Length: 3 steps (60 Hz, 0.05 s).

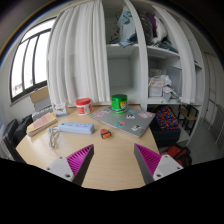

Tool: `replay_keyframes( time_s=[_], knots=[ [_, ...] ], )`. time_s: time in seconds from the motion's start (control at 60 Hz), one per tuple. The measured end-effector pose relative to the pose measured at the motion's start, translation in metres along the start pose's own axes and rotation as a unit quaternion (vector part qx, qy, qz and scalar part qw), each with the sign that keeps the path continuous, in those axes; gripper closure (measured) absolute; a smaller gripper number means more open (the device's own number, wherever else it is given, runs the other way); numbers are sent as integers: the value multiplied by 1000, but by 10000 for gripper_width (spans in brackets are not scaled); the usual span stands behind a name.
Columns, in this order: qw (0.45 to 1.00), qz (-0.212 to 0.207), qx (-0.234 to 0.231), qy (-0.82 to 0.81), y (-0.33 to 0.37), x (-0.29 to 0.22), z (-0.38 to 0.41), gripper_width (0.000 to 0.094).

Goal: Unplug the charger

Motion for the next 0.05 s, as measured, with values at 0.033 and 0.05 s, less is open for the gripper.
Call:
replay_keyframes(
  time_s=[0.033,0.05],
  knots=[
    [1000,-6,-1,-8,9,2,-7,88],
    [1000,-9,-1,-11,13,2,-10,94]
  ],
)
Point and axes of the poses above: the point between the fingertips, and its own axes, seen from behind it with the camera up: z to the left, x down, y backward, against the way the camera looks, the point moved 8 cm from there along y, backward, against the way the camera looks, and after that the axes turned 5 degrees about -z, right-handed, at the moved point
